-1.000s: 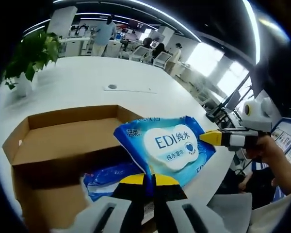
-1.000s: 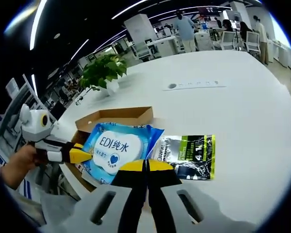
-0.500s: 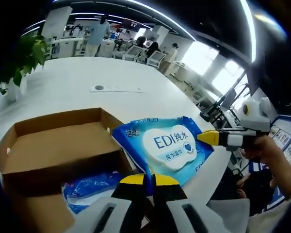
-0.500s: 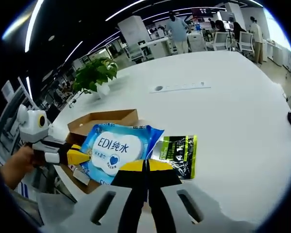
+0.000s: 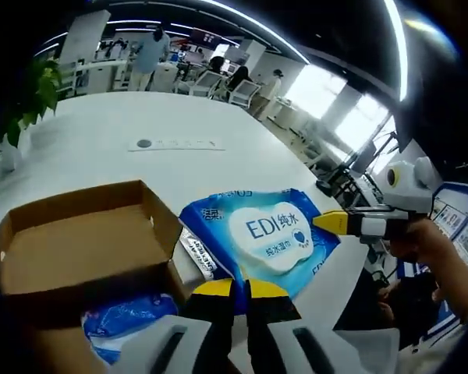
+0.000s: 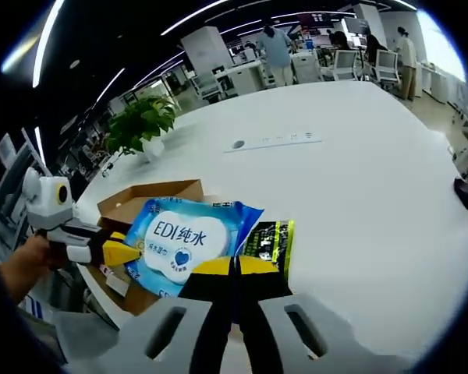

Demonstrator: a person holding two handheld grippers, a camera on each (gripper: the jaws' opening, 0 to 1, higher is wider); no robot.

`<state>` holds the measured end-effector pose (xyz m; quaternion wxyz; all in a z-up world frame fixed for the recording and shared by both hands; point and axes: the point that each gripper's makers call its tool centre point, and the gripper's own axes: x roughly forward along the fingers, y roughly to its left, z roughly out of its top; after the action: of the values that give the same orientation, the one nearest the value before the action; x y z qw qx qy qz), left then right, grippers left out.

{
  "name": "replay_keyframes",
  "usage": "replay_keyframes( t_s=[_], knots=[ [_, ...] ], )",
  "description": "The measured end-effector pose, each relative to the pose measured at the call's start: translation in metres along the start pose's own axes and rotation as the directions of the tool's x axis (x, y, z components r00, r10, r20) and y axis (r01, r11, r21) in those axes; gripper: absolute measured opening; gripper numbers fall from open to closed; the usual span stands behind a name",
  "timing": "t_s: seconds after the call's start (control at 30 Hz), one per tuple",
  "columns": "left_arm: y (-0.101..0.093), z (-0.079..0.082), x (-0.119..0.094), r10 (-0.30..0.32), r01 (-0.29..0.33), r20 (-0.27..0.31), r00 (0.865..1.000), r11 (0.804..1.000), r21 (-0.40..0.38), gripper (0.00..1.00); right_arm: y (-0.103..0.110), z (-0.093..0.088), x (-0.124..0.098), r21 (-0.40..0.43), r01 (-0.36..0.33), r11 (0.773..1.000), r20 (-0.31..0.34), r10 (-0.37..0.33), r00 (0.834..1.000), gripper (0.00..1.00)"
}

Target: Operate the shoe box by opening the lid, removing the specified soft item, and placing it in the target area until the item is outside and the box remains undamaged.

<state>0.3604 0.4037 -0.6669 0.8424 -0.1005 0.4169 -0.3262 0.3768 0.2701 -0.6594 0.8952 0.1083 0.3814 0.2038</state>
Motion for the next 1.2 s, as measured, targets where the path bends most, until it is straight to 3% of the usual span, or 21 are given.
replay_keyframes(
  t_s=[0.43, 1.2],
  knots=[
    [0.001, 0.002, 0.028, 0.006, -0.004, -0.049, 0.999, 0.999, 0.035, 0.03, -0.026, -0.006, 0.017, 0.017, 0.022, 1.000, -0.014, -0.021, 1.000, 0.00],
    [0.025, -0.011, 0.064, 0.072, -0.066, -0.124, 0.990, 0.996, 0.058, 0.04, -0.050, -0.018, 0.066, -0.119, -0.003, 0.993, -0.091, -0.008, 0.996, 0.00]
  ],
)
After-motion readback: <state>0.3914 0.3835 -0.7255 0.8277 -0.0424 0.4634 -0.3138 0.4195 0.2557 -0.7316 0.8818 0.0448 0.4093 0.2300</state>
